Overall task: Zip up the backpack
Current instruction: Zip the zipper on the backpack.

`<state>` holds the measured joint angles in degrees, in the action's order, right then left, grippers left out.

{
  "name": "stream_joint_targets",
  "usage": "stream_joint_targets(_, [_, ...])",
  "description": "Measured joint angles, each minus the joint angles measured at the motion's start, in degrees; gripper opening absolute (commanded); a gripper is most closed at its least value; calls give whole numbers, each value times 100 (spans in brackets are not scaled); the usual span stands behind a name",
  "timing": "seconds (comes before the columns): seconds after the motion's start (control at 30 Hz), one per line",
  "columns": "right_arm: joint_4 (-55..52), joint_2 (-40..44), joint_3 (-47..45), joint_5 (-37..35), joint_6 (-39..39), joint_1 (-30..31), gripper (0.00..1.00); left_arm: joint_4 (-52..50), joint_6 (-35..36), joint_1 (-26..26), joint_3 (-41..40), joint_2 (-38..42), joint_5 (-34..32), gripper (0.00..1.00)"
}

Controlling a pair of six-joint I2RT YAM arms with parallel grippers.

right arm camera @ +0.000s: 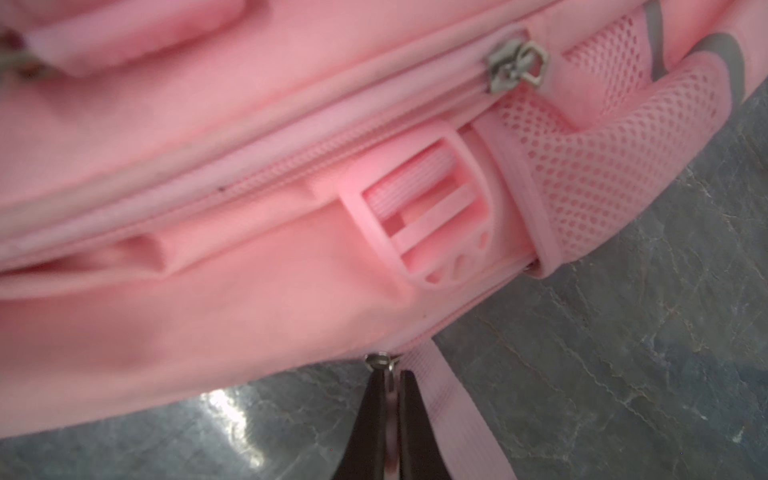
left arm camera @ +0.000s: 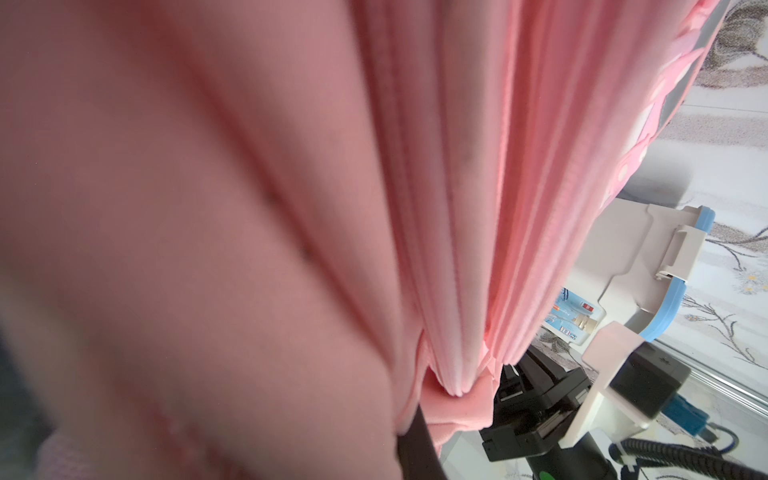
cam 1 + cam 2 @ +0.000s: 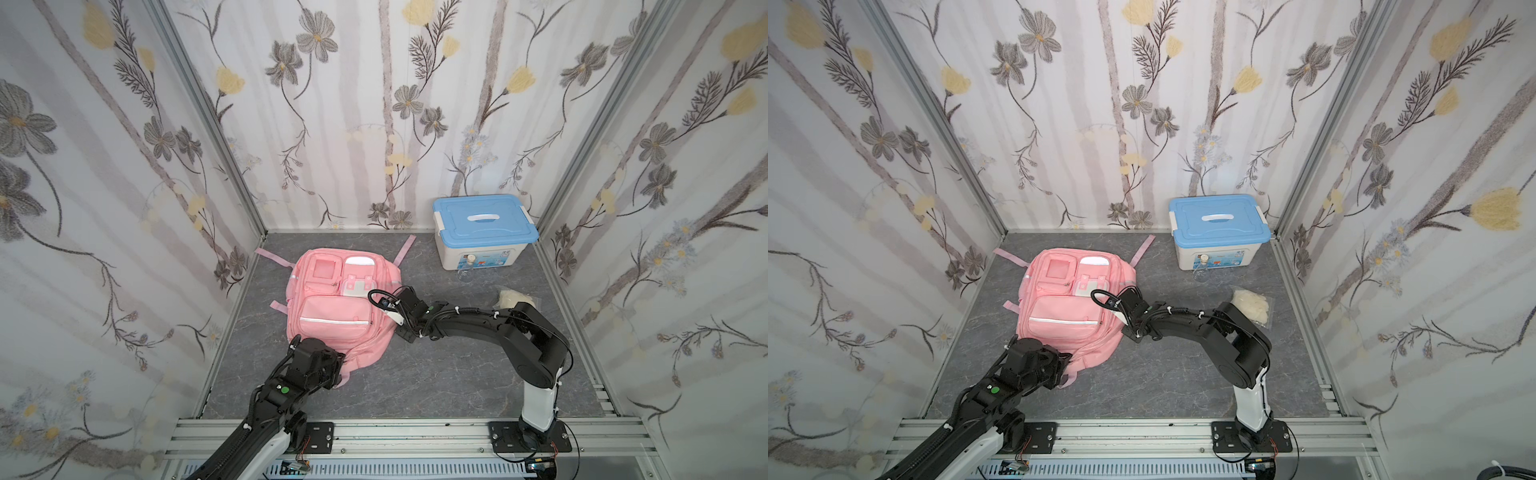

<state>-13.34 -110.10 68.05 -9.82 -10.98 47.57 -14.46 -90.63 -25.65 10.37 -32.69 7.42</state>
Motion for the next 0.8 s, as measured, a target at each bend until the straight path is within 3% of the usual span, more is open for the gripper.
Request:
stream_joint_targets(0.43, [-201, -479, 647, 308, -92, -527, 0, -153, 0, -2, 0, 278, 57, 0])
stream_joint_targets(0.8, [-352, -872, 1217, 400, -37, -699, 0, 341, 31, -20, 96, -350, 125, 0])
